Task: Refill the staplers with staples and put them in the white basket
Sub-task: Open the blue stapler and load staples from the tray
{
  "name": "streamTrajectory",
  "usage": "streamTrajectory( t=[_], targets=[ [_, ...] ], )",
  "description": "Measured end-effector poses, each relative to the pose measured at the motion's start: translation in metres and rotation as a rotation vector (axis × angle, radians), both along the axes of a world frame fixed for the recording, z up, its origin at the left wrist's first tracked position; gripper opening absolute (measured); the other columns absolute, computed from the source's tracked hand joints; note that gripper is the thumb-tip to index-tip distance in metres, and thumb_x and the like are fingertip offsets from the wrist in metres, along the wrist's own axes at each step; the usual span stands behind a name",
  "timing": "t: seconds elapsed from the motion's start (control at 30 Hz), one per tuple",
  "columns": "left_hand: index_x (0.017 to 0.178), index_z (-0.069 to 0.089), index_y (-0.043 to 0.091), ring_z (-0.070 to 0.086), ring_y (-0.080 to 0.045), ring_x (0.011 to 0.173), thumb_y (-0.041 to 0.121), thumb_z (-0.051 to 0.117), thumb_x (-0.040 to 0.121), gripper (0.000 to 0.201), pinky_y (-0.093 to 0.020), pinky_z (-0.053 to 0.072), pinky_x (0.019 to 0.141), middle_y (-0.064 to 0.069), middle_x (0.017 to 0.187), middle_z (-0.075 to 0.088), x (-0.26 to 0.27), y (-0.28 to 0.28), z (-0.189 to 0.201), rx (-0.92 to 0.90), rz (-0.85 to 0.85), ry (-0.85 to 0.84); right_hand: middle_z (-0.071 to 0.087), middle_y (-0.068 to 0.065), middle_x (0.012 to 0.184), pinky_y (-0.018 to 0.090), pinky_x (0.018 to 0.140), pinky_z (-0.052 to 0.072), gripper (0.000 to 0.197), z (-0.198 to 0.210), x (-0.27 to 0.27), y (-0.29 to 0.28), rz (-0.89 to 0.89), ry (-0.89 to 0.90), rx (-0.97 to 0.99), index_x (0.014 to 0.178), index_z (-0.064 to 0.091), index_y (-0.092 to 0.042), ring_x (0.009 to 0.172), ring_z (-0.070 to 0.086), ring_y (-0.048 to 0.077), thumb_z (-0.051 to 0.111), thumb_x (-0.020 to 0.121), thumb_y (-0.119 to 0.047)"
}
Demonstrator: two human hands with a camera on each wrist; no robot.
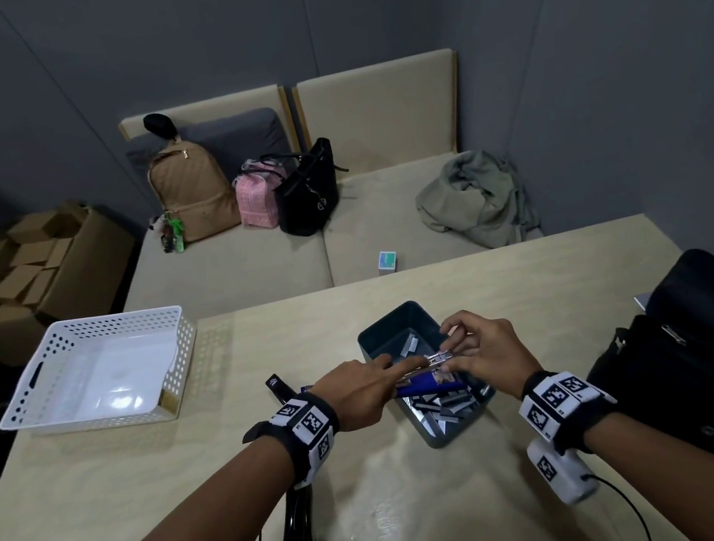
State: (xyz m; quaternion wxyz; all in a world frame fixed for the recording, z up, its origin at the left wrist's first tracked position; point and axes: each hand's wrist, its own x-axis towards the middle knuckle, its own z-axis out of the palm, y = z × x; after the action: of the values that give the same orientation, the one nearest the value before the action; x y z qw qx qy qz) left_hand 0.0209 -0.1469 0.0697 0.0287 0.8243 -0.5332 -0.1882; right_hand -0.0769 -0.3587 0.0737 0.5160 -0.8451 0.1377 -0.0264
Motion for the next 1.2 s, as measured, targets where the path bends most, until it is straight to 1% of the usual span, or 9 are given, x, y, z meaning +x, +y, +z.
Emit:
streamTrajectory(
  t=[0.1,0.17,0.23,0.3,0.4,0.53,0.63,0.97,1.2],
  targets=[
    [0.143,0.016,0.030,0.063,-0.034,0.087,0.036,0.049,0.093,0.061,-0.033,0.044,0.072,-0.010,0.119,0.065,0.000,0.005,0.000,-0.089,0.259,0.124,0.071,0.008,0.082,0.025,0.073,0.061,0.048,0.002,0.003,0.002,-0.004,0.013,0.034,0.088,0.062,-0.024,0.079,0.073,0.015,0.085,0.059,0.006],
    [0.137,0.033,0.026,0.063,-0.030,0.090,0.056,0.049,0.089,0.059,-0.032,0.042,0.072,-0.008,0.109,0.069,0.001,0.006,-0.001,-0.027,0.412,0.182,0.072,0.008,0.081,0.027,0.076,0.061,0.047,0.005,0.005,0.007,0.019,0.017,0.038,0.085,0.063,-0.024,0.080,0.073,0.016,0.085,0.058,0.008],
    [0.112,0.058,0.021,0.062,-0.024,0.085,0.080,0.035,0.081,0.071,-0.034,0.042,0.072,-0.004,0.096,0.069,0.001,0.005,-0.001,0.076,0.541,0.358,0.072,0.007,0.080,0.029,0.077,0.061,0.045,0.005,0.007,0.016,0.064,0.014,0.035,0.084,0.064,-0.022,0.080,0.073,0.014,0.084,0.057,0.009],
    [0.085,0.061,0.015,0.058,-0.022,0.073,0.090,0.026,0.073,0.084,-0.034,0.042,0.071,-0.003,0.082,0.064,0.001,0.006,-0.003,0.111,0.640,0.489,0.073,0.006,0.080,0.031,0.077,0.062,0.042,0.004,0.009,0.026,0.099,0.007,0.020,0.086,0.066,-0.018,0.080,0.073,0.013,0.084,0.058,0.008],
    [0.073,0.062,0.008,0.059,-0.022,0.061,0.097,0.027,0.062,0.096,-0.035,0.049,0.074,-0.006,0.072,0.072,0.000,0.015,-0.007,0.105,0.688,0.491,0.072,0.003,0.081,0.032,0.076,0.062,0.040,0.002,0.014,0.038,0.134,0.002,0.000,0.085,0.065,-0.020,0.080,0.072,0.013,0.085,0.059,0.004],
    [0.054,0.054,0.017,0.062,-0.023,0.064,0.084,0.036,0.073,0.072,-0.035,0.048,0.068,-0.003,0.056,0.063,-0.004,0.029,-0.013,0.053,0.683,0.336,0.071,-0.004,0.082,0.030,0.077,0.061,0.044,-0.004,0.014,0.050,0.189,-0.001,-0.039,0.083,0.063,-0.030,0.079,0.070,0.008,0.087,0.059,-0.003],
    [0.056,0.056,0.012,0.062,-0.026,0.065,0.074,0.047,0.070,0.064,-0.031,0.041,0.055,-0.003,0.053,0.056,-0.007,0.037,-0.017,-0.035,0.726,0.213,0.068,-0.012,0.086,0.021,0.081,0.056,0.037,-0.011,0.008,0.056,0.240,-0.002,-0.119,0.090,0.065,-0.026,0.085,0.065,0.002,0.087,0.062,-0.013],
    [0.054,0.062,0.017,0.054,-0.016,0.051,0.058,0.051,0.064,0.044,-0.037,0.052,0.065,-0.009,0.052,0.065,-0.016,0.049,-0.018,-0.041,0.716,0.393,0.068,-0.010,0.087,0.014,0.071,0.053,0.038,-0.029,-0.002,0.062,0.222,0.045,-0.128,0.085,0.066,-0.027,0.081,0.066,0.004,0.090,0.059,-0.013],
    [0.073,0.071,0.020,0.056,-0.014,0.051,0.046,0.052,0.073,0.032,-0.031,0.051,0.061,-0.004,0.053,0.066,-0.012,0.048,-0.023,-0.030,0.669,0.430,0.073,0.000,0.092,0.016,0.082,0.055,0.036,-0.025,0.000,0.047,0.283,0.131,0.009,0.089,0.069,-0.020,0.086,0.069,0.005,0.089,0.060,-0.013]
  ],
)
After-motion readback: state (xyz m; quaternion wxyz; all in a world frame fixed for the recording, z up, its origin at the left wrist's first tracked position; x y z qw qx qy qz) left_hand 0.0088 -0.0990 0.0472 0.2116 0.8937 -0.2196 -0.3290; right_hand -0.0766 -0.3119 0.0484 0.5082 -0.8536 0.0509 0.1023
